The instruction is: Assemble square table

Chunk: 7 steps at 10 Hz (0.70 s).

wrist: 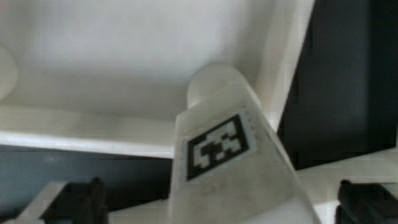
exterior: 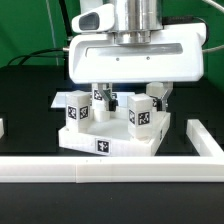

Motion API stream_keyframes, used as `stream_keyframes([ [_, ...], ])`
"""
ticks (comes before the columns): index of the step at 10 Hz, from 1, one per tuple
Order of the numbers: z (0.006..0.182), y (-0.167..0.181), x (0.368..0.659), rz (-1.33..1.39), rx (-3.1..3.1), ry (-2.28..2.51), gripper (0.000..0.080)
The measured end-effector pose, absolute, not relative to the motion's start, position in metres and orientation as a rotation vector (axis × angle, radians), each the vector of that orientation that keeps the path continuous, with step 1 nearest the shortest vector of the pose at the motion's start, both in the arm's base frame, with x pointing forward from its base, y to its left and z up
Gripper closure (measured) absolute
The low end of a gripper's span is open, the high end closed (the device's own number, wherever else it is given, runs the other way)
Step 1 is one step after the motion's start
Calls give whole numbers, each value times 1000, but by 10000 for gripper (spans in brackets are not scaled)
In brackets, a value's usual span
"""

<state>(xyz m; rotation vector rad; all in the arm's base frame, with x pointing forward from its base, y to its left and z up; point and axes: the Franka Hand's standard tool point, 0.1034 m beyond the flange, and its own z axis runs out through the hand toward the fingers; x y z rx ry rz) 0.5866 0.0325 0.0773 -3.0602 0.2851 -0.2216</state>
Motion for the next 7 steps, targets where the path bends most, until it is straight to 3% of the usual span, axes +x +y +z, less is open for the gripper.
stream_keyframes([
  [4, 82, 27, 593, -169, -3102, -207, 150],
  [7, 82, 29, 594, -170, -3107, -220, 150],
])
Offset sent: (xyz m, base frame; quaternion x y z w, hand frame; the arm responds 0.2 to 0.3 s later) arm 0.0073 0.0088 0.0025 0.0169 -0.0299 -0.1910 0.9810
